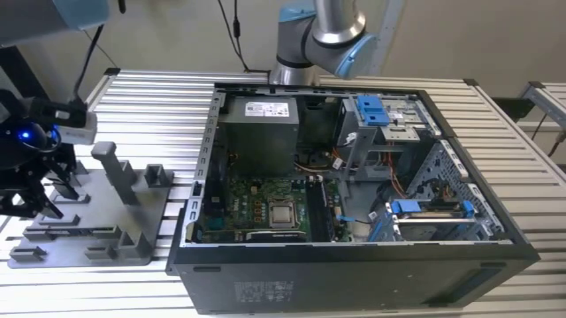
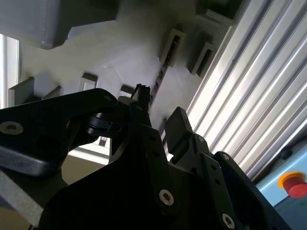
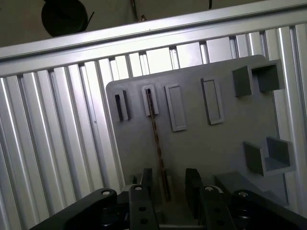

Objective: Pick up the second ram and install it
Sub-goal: 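Pick up the second ram and move it above second insertion slot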

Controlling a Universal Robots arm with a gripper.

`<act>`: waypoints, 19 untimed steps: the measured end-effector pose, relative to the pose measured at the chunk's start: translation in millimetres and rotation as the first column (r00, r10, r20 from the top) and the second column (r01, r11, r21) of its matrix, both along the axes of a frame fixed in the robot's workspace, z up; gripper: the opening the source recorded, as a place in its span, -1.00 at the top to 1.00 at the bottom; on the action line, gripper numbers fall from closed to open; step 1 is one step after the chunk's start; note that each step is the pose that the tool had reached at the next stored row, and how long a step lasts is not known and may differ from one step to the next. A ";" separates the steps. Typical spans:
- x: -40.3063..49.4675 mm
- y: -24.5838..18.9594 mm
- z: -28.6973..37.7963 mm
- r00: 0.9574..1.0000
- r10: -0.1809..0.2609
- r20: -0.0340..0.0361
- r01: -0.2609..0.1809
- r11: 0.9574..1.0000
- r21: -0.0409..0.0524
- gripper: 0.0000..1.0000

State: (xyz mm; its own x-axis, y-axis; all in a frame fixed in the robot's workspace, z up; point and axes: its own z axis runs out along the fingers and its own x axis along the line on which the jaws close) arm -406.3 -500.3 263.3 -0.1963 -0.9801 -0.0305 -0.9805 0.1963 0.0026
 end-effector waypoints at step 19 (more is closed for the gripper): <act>-0.7 0.0 -14.6 1.000 0.000 0.001 0.000 1.000 0.000 0.16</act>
